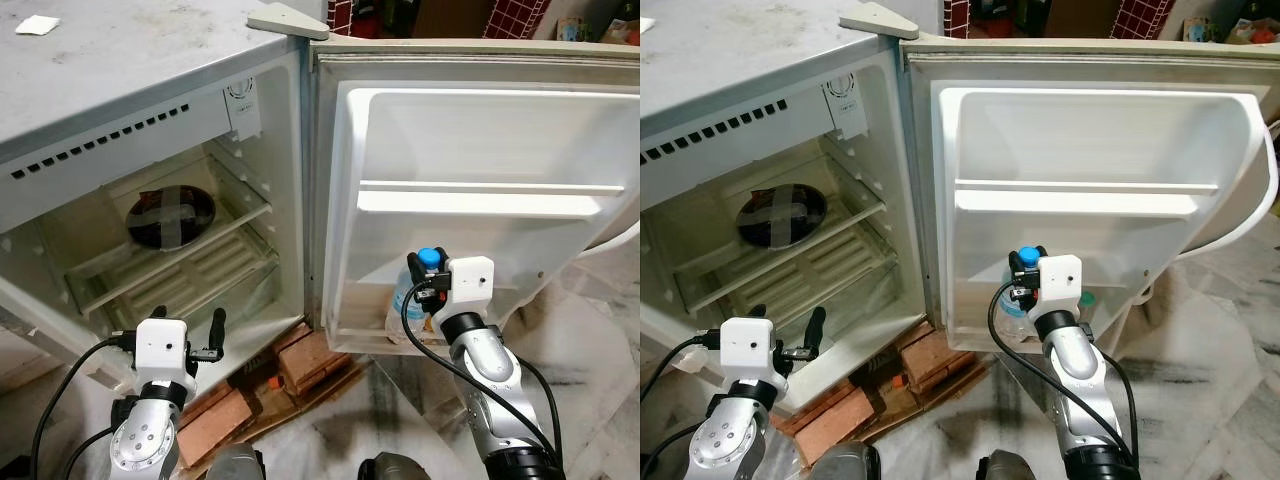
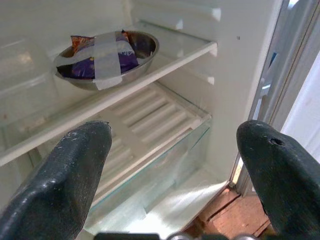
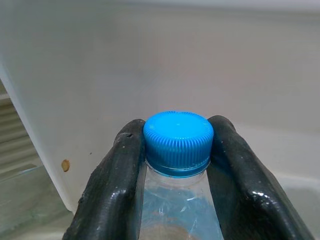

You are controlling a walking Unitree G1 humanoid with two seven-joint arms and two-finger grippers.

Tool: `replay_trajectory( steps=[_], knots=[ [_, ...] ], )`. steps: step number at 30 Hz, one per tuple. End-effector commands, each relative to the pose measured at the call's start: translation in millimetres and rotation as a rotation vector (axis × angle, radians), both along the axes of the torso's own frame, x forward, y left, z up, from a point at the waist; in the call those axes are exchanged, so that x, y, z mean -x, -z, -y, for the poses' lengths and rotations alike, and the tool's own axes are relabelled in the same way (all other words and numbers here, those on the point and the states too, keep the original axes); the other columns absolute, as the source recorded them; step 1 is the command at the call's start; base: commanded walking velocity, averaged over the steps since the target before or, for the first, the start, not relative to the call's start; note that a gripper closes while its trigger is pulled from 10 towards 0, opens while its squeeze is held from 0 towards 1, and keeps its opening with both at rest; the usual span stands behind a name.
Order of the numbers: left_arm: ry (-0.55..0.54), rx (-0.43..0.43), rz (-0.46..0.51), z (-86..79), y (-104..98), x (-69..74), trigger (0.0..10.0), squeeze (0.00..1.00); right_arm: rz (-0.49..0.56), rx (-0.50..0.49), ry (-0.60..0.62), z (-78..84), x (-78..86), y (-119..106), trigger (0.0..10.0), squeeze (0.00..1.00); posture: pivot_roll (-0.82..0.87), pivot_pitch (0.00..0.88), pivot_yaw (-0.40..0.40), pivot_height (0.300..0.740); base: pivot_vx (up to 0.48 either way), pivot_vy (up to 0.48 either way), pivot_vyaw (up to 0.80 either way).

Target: Restocking fridge

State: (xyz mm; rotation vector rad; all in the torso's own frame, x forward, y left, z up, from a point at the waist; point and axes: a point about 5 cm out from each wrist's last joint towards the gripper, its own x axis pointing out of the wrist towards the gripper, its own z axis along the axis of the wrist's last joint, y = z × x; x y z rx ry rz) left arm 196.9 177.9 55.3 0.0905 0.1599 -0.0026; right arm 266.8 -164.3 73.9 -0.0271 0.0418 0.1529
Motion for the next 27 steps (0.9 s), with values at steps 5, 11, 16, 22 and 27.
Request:
replay_trajectory(
  steps=[5,11,16,22,27],
  knots=[
    [0.006,-0.007,-0.006,1.4,-1.0,-1.6,10.0,0.00,0.010,-0.007,-0.004,-1.4,0.5,-2.2,10.0,0.00,0.10,0.100,0.007,0.696,0.000,0.000,0.00],
    [0.002,-0.014,0.001,1.5,-2.3,-4.1,10.0,0.00,0.026,-0.001,-0.001,-1.9,-3.3,-5.2,10.0,0.00,0.10,0.102,0.007,0.663,0.000,0.000,0.00],
    [0.010,-0.008,0.010,3.5,-3.8,-4.7,10.0,0.00,0.027,-0.003,-0.005,-2.0,-6.2,-7.4,10.0,0.00,0.10,0.109,0.004,0.663,0.000,0.000,0.00],
    [0.007,-0.008,0.009,4.2,-3.8,-4.7,10.0,0.00,0.020,0.000,-0.015,-3.4,-6.1,-5.6,10.0,0.00,0.10,0.110,0.002,0.663,0.000,0.000,0.00],
    [0.006,-0.007,0.009,3.9,-3.7,-6.5,10.0,0.00,0.016,-0.005,-0.032,-8.9,-5.5,-4.1,10.0,0.00,0.10,0.109,0.003,0.642,0.000,0.000,0.00]
  ],
)
